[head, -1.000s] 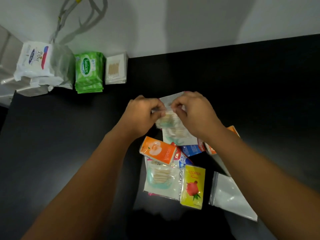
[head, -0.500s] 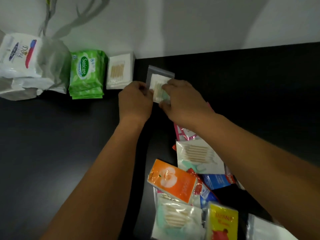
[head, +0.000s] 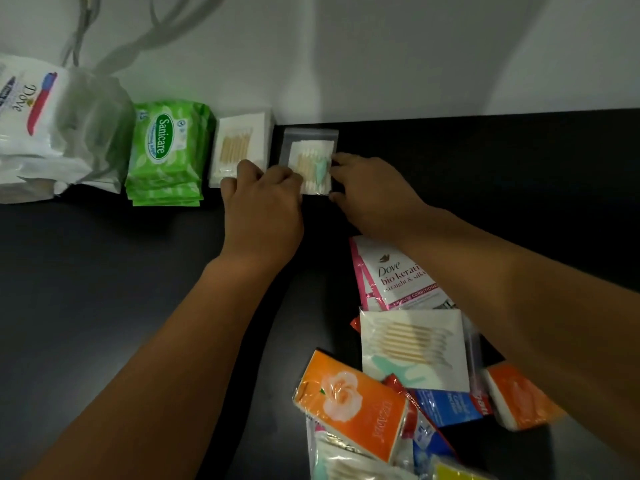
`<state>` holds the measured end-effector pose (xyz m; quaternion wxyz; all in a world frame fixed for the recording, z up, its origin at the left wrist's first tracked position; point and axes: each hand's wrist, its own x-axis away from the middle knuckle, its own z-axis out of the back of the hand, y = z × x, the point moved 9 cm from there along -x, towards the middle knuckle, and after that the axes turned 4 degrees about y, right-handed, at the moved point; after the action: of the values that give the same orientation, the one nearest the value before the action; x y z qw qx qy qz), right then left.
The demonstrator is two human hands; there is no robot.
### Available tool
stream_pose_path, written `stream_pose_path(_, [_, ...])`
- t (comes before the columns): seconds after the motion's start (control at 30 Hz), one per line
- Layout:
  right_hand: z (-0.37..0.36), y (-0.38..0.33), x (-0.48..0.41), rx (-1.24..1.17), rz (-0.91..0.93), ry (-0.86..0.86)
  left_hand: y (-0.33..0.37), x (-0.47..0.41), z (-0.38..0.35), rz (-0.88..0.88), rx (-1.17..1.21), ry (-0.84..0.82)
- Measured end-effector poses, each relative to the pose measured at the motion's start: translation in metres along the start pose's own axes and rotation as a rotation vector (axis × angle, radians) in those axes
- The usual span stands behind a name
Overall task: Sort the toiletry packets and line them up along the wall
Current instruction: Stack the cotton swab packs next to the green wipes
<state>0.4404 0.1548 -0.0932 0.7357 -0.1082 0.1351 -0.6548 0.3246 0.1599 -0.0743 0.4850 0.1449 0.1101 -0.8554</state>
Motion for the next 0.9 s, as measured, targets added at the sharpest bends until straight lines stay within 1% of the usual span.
stream_pose_path(0.2, [-0.002, 0.003, -0.017, 0.026, 0.027, -0.002, -0.002, -0.009, -0.003, -0.043, -0.036, -0.001])
stream_pose_path(0.4, [0.003, 0.000, -0.016, 0.017, 0.029, -0.011, -0.003, -0.009, 0.001, -0.042, 0.002, 0.007])
stream_pose_path(0.47, [0.012, -0.003, -0.007, -0.046, 0.012, -0.007, -0.001, -0.007, 0.008, 0.010, 0.079, 0.009])
stream_pose_path(0.57, [0.035, -0.003, 0.020, -0.164, -0.033, 0.030, 0.010, 0.004, 0.022, 0.067, 0.289, -0.034])
stream_pose_path(0.67, [0.055, 0.002, 0.056, -0.225, -0.117, 0.033, 0.032, 0.025, 0.035, 0.031, 0.488, -0.080])
stream_pose_path(0.77, [0.063, 0.011, 0.094, -0.224, -0.202, 0.020, 0.058, 0.053, 0.043, -0.049, 0.599, -0.110])
stream_pose_path(0.9, [0.070, 0.006, 0.144, -0.170, -0.189, 0.040, 0.085, 0.086, 0.038, -0.159, 0.666, -0.282])
